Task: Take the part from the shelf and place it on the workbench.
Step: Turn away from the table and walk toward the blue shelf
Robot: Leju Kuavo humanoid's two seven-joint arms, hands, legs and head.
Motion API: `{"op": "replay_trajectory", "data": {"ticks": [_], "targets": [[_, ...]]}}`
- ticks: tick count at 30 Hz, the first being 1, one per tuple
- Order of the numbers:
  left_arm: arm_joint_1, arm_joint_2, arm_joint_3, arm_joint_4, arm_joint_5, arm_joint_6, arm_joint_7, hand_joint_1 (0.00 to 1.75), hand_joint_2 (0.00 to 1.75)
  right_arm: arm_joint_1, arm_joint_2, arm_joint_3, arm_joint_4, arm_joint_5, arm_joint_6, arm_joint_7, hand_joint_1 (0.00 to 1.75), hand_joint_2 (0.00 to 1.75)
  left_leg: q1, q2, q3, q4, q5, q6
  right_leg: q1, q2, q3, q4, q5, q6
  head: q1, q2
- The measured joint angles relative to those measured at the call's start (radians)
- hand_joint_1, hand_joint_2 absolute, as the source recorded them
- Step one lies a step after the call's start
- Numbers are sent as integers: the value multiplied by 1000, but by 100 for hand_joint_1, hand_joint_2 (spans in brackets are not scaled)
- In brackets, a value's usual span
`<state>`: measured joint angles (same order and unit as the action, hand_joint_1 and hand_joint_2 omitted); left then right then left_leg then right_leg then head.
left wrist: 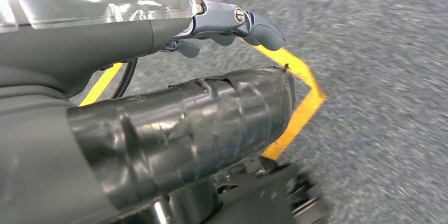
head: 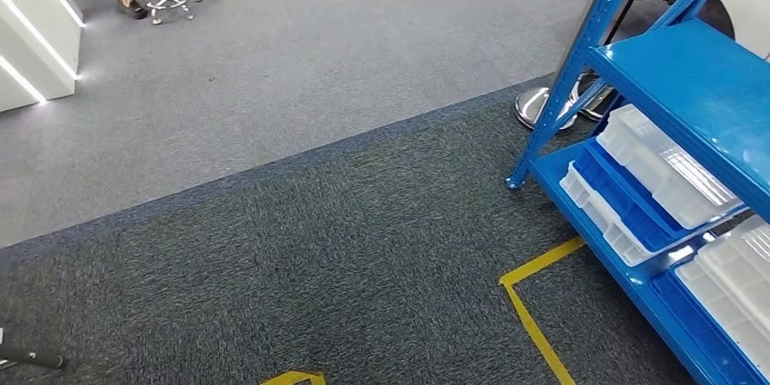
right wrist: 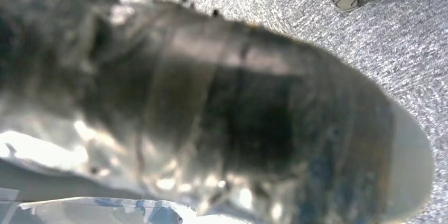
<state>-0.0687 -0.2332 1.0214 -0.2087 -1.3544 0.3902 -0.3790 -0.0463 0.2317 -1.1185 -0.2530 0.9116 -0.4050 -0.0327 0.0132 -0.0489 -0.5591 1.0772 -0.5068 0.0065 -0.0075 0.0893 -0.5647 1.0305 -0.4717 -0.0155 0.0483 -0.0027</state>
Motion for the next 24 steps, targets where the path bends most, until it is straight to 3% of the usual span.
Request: {"op": "replay_trajectory", "data": {"ticks": [2,4,5,7,8,10,11,12,13,15,16,17,19,20,22,24], "targets": [[-1,0,0,0,0,-2,5,0,0,-1,0,0,1,4,-1,5,0,0,-2,-31,20,-55,14,7,-2,21,-7,2,1,11,0,0],[-3,0,0,0,2,-3,10,0,0,2,0,0,3,7,-2,10,0,0,-1,-14,24,-64,17,14,-5,39,-13,0,5,26,0,0],[-3,0,1,0,2,-4,11,0,0,3,0,0,4,9,-2,11,0,0,2,-3,28,-71,21,21,-4,30,-16,5,1,31,0,0],[-1,0,1,0,3,-5,12,0,0,3,0,0,5,14,-3,12,0,0,7,25,33,-84,29,33,-2,-20,-43,63,-36,39,4,0],[0,0,1,0,4,-5,11,0,0,2,0,0,6,17,-3,12,0,0,5,39,33,-85,28,36,-2,-50,-72,120,-67,42,6,0],[4,1,2,0,8,-7,9,0,0,0,0,0,6,21,-3,10,0,0,4,70,33,-84,25,37,-7,-75,-132,239,-117,50,7,0],[5,2,2,0,10,-7,6,0,0,0,0,0,6,22,-2,9,0,0,3,85,34,-84,23,36,-10,-79,-144,263,-118,53,7,0],[5,2,3,0,12,-7,2,0,0,1,0,0,6,23,-2,8,0,0,4,98,36,-83,20,35,-13,-84,-136,248,-98,56,7,0],[5,3,3,0,14,-7,-2,0,0,1,0,0,6,23,-2,7,0,0,4,109,39,-81,17,31,-16,-94,-107,195,-64,57,7,0],[4,3,3,0,18,-7,-10,0,0,1,0,1,6,26,-1,6,0,0,3,128,47,-78,8,20,-15,-133,-37,60,-11,53,7,0],[4,3,3,0,19,-7,-12,0,0,0,0,1,6,29,0,6,0,0,1,136,49,-76,4,13,-11,-146,-16,17,1,47,7,0],[2,3,4,0,20,-7,-13,0,0,-1,0,2,6,31,0,7,0,0,-1,144,52,-76,0,7,-7,-152,-9,1,0,41,6,0],[-1,3,4,0,19,-7,-9,0,0,0,1,2,7,35,0,14,0,0,-2,156,60,-79,-3,-5,-5,-134,-10,1,0,27,6,0],[-3,3,4,0,18,-7,-6,0,0,1,1,2,7,36,0,18,0,0,0,147,63,-74,-10,-11,-7,-125,-9,-2,1,21,6,0],[-3,4,4,0,15,-7,2,0,0,1,2,2,8,38,-1,23,0,0,4,106,44,-21,-50,-20,-11,-106,-8,-7,6,8,6,0],[1,4,4,0,12,-8,7,0,0,-1,3,2,8,38,-1,22,0,0,4,68,-16,106,-118,-21,-9,-87,-10,-8,7,0,6,0]]}}
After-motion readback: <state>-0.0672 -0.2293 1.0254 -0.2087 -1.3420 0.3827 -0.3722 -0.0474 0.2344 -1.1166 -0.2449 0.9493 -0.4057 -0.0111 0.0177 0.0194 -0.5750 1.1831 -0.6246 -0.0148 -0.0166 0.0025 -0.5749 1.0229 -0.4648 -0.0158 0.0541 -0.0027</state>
